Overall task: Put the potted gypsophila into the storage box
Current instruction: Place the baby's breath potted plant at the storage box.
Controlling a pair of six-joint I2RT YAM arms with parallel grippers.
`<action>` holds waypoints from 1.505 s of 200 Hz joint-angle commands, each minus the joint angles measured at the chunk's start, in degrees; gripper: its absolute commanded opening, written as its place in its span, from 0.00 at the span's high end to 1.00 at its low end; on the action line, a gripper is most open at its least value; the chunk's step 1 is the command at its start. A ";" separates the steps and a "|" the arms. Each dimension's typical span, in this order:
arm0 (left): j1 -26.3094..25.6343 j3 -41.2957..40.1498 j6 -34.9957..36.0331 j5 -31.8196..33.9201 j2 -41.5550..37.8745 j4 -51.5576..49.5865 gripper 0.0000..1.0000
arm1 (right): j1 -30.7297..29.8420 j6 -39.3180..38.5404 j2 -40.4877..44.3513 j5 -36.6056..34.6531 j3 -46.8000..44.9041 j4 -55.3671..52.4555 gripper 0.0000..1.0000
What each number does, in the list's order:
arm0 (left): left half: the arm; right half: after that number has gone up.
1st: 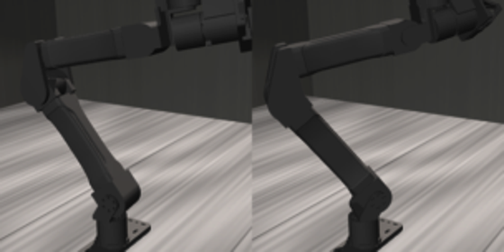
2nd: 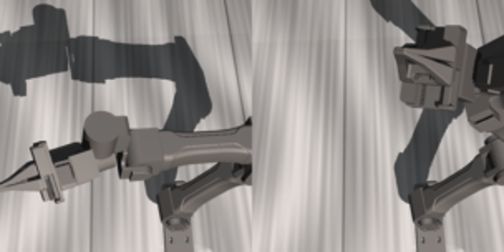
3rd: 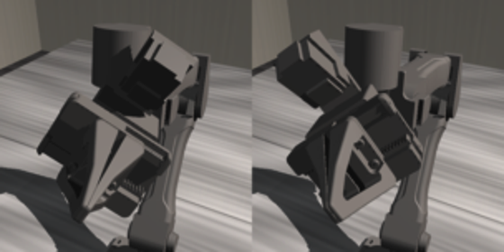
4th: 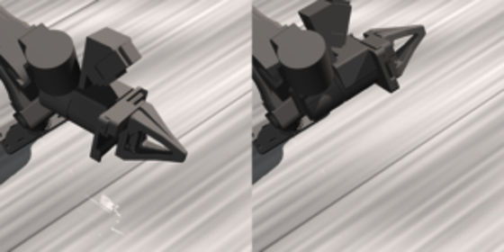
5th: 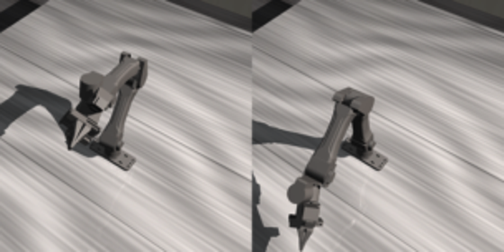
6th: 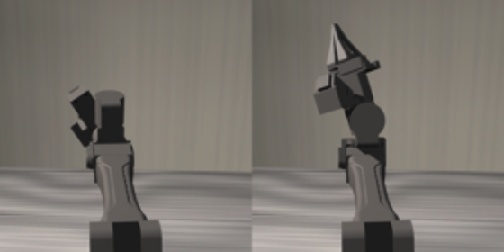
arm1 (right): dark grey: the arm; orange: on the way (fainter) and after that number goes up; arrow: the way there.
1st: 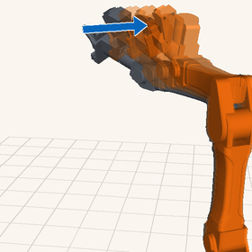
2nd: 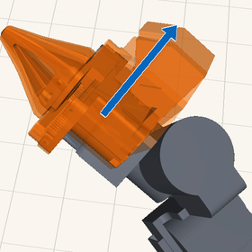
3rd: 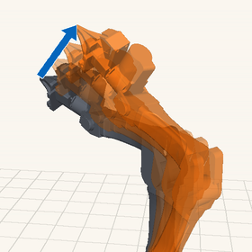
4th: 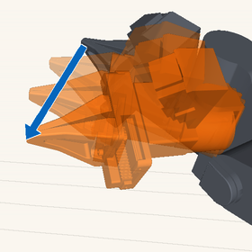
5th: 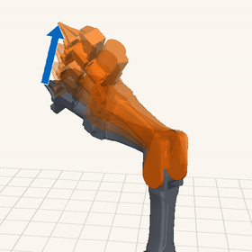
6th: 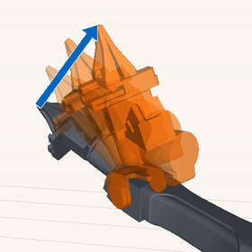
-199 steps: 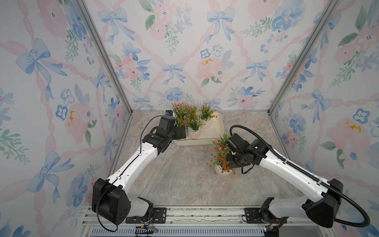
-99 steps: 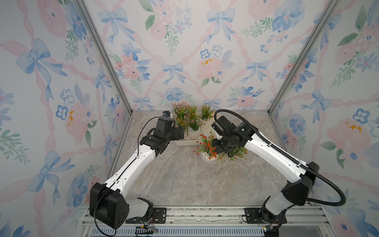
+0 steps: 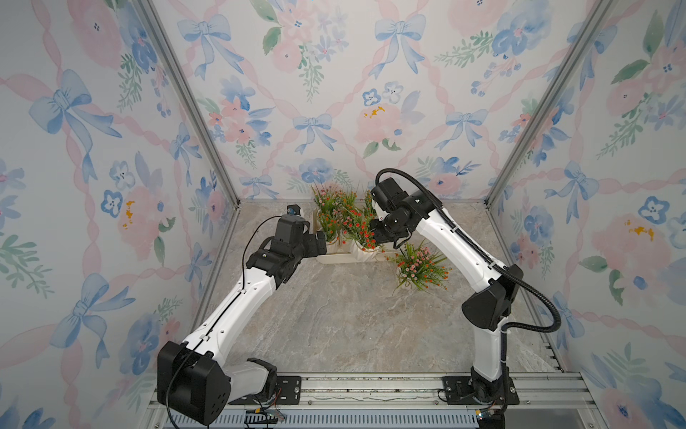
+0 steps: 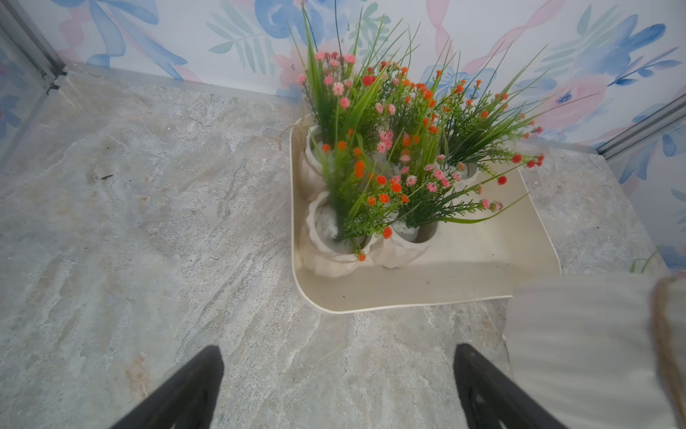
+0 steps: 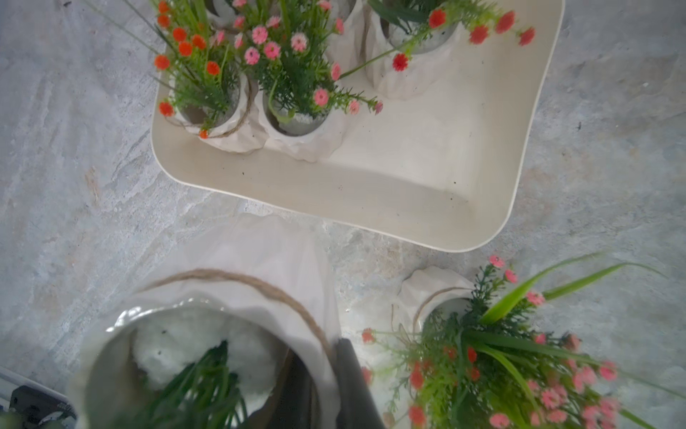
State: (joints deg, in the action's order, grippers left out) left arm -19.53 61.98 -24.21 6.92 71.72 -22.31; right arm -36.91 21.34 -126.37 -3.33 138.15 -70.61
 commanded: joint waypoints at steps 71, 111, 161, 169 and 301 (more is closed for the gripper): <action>3.49 -1.34 1.62 -1.89 -0.07 0.47 0.02 | 8.89 2.69 -6.97 4.39 4.33 5.71 0.88; 3.98 -0.58 1.66 -2.50 1.54 0.44 0.02 | 10.18 3.99 -9.70 4.45 4.26 7.86 0.88; 4.50 -0.54 2.10 -2.74 2.21 0.51 0.02 | 11.11 7.90 -12.90 4.02 2.74 12.83 0.88; 4.60 -0.53 2.21 -2.79 2.21 0.51 0.02 | 11.09 8.38 -13.42 4.15 2.69 13.25 0.88; 5.86 -1.13 2.67 -4.53 3.33 0.90 0.02 | 11.12 8.31 -15.30 -3.25 0.99 12.98 0.87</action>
State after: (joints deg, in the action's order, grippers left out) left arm -14.17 60.90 -22.70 3.53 74.48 -22.31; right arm -25.98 29.91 -141.08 -4.58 139.81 -58.83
